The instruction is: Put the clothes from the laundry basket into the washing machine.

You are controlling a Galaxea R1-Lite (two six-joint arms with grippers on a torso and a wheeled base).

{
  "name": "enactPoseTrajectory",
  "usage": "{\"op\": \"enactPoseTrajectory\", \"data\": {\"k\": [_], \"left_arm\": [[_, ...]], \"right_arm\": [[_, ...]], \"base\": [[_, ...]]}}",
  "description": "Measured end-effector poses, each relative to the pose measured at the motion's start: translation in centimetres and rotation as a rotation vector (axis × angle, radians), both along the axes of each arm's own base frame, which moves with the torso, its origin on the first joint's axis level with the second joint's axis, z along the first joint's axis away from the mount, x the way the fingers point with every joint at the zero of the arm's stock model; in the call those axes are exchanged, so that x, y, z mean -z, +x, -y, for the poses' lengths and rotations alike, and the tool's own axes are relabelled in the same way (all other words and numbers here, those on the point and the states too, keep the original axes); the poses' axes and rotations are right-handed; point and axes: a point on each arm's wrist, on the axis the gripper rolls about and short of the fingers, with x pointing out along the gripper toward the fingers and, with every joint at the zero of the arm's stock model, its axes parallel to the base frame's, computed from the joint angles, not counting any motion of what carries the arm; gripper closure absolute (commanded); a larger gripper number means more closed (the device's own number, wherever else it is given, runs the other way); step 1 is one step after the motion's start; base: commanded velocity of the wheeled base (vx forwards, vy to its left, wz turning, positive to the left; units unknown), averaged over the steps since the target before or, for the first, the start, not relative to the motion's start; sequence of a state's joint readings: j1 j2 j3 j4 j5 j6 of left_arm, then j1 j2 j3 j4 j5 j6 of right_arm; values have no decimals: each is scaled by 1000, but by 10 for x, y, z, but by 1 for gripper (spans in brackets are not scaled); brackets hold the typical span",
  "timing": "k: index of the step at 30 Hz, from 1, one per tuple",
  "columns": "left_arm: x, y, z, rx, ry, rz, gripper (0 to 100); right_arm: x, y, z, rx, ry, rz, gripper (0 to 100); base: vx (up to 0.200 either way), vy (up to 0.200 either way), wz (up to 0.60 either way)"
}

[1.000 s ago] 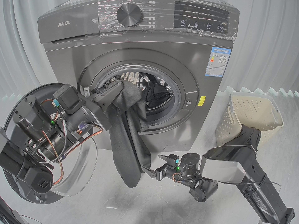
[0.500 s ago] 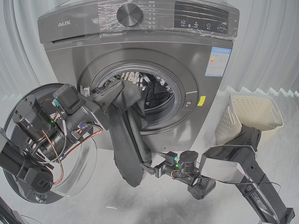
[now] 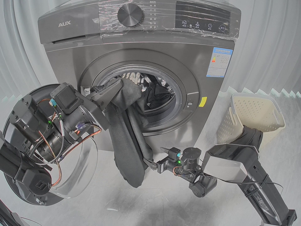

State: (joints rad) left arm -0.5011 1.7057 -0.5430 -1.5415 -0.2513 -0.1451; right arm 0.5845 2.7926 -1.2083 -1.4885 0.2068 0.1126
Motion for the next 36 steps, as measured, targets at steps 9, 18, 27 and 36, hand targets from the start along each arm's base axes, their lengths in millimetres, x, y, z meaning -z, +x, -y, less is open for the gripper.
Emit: {"op": "enactPoseTrajectory", "data": {"k": [9,18,27,36], "left_arm": [[0,-1,1,4,-1,0,100],[0,-1,1,5,-1,-1,100],[5,-1,-4,-3,2,-26,100],[9,1,-15,-39,3,-48,100]], "right_arm": [[-3,3,-13,-21,16,23,100],[-6,3,-18,-30,37,54,100],[-29,-4,2,2,31,50,100],[-106,-38,53,68,23,47,100]], "base": [[0,0,0],[0,0,0],[0,0,0],[0,0,0]]}}
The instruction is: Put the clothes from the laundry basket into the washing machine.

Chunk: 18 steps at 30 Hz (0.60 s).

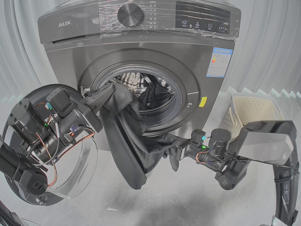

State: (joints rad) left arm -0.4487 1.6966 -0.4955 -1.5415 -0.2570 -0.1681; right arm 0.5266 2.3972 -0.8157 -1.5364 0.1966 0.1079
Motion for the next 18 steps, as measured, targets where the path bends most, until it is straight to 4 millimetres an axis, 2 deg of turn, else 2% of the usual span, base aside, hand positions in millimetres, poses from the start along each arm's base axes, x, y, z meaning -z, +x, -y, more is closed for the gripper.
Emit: {"op": "enactPoseTrajectory", "data": {"k": [6,13,18], "left_arm": [[0,-4,-13,-26,0,-5,100],[-2,-10,-27,-42,-2,-6,100],[-3,-10,-36,-67,-3,-2,100]], "right_arm": [[-55,-42,36,29,17,25,100],[-105,-84,62,77,87,95,100],[-135,-103,73,114,204,124,100]], "base": [[0,0,0],[0,0,0],[0,0,0]]}}
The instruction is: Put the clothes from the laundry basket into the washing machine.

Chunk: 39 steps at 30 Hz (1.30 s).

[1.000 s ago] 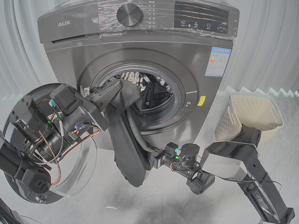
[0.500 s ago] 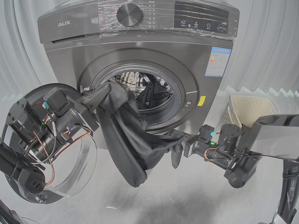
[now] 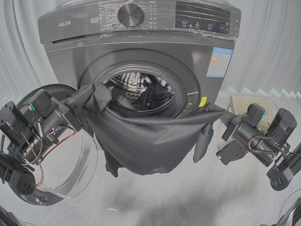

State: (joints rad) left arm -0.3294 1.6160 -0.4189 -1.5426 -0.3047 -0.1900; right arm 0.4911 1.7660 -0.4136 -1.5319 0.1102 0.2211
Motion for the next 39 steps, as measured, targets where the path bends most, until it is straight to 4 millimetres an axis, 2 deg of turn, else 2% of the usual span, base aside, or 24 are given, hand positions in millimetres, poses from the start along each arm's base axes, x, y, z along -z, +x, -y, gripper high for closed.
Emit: {"op": "enactPoseTrajectory", "data": {"k": [8,14,25,39], "left_arm": [[7,-2,-8,-32,14,-24,100],[12,-3,-13,-58,20,-45,100],[4,4,-28,-122,-4,-24,100],[3,2,-30,-126,-5,-18,100]], "right_arm": [[-32,-6,8,69,86,99,100],[-45,-6,5,83,125,144,100],[-50,-5,7,90,136,163,100],[-53,-4,5,100,146,170,100]], "base": [[0,0,0],[0,0,0],[0,0,0],[0,0,0]]}}
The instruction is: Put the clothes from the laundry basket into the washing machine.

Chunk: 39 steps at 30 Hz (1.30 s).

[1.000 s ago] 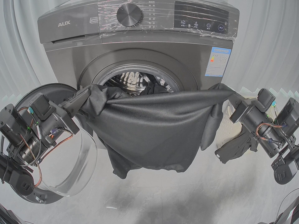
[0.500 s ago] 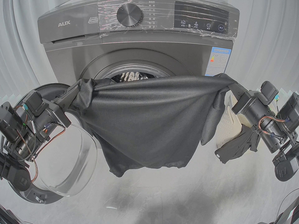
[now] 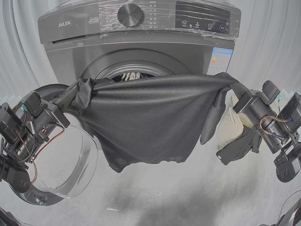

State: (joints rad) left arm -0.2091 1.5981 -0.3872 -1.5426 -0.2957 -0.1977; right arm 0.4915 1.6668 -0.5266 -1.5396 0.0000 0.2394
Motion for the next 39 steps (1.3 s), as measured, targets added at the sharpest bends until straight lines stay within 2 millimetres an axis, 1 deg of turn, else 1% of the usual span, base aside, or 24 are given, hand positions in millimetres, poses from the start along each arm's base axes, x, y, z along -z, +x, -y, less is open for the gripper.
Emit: {"op": "enactPoseTrajectory", "data": {"k": [22,36,37,39], "left_arm": [[3,-1,-1,4,6,-12,100],[4,-3,-1,4,8,-16,100],[4,-3,-1,6,8,-15,100],[3,-3,0,10,8,-13,100]], "right_arm": [[1,-1,-4,-14,0,-2,100],[7,-1,-7,-25,-12,-25,100],[8,-1,-8,-27,-13,-27,0],[8,-2,-8,-29,-14,-30,0]], "base": [[0,0,0],[0,0,0],[0,0,0],[0,0,0]]}}
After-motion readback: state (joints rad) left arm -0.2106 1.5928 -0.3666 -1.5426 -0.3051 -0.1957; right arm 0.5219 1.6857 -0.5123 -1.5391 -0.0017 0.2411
